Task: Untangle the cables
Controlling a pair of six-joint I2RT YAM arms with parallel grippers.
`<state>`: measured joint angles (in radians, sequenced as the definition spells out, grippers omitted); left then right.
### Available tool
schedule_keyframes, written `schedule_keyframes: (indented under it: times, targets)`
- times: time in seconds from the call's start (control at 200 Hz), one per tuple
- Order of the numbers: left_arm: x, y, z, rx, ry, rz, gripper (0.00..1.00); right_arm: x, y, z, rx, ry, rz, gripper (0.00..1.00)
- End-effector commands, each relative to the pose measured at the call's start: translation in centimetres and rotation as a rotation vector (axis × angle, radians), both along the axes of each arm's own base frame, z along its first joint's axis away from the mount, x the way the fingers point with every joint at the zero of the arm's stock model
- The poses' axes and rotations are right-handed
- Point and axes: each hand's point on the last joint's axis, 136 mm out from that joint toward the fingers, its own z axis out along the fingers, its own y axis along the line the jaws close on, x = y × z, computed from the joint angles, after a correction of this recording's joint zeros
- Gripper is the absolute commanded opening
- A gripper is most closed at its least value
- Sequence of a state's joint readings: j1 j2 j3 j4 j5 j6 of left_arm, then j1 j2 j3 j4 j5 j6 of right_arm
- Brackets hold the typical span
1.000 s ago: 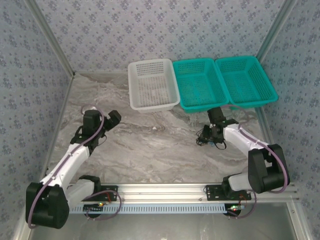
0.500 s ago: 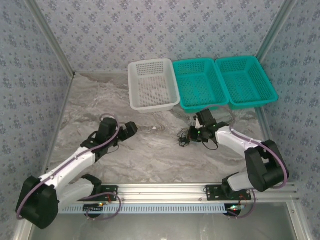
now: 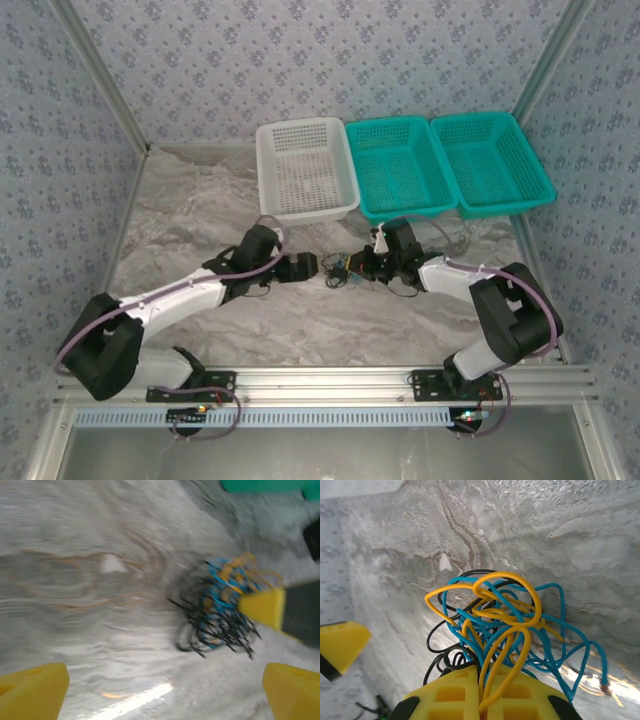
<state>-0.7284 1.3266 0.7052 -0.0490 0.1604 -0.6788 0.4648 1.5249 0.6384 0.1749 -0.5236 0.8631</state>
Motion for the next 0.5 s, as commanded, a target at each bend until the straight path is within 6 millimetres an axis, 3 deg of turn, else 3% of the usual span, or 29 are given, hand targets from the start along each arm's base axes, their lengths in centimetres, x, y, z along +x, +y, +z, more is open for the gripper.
schedule_keyframes:
  times: [0.0, 0.11, 0.22, 0.37, 0.495]
  targets:
    - [-1.3, -3.2, 0.7, 0.066, -0.114, -0.213, 0.97, 0.3, 0.6, 0.9, 0.143, 0.070, -0.029, 0.00]
    - [-1.0, -4.1, -0.3, 0.041, -0.103, -0.212, 0.93, 0.2, -0.3, 0.8, 0.126, 0.087, -0.034, 0.00]
    - [0.2, -4.8, 0.0, -0.015, -0.086, -0.173, 0.92, -1.1, -1.4, -0.1, 0.054, 0.084, 0.010, 0.00]
    - [1.7, -5.2, -0.2, -0.115, 0.014, -0.131, 0.88, -3.4, -3.6, -3.1, -0.081, 0.154, 0.017, 0.00]
    - [1.5, -5.4, -1.0, -0.088, 0.037, -0.153, 0.87, -4.9, -5.6, -5.5, -0.189, 0.211, -0.020, 0.00]
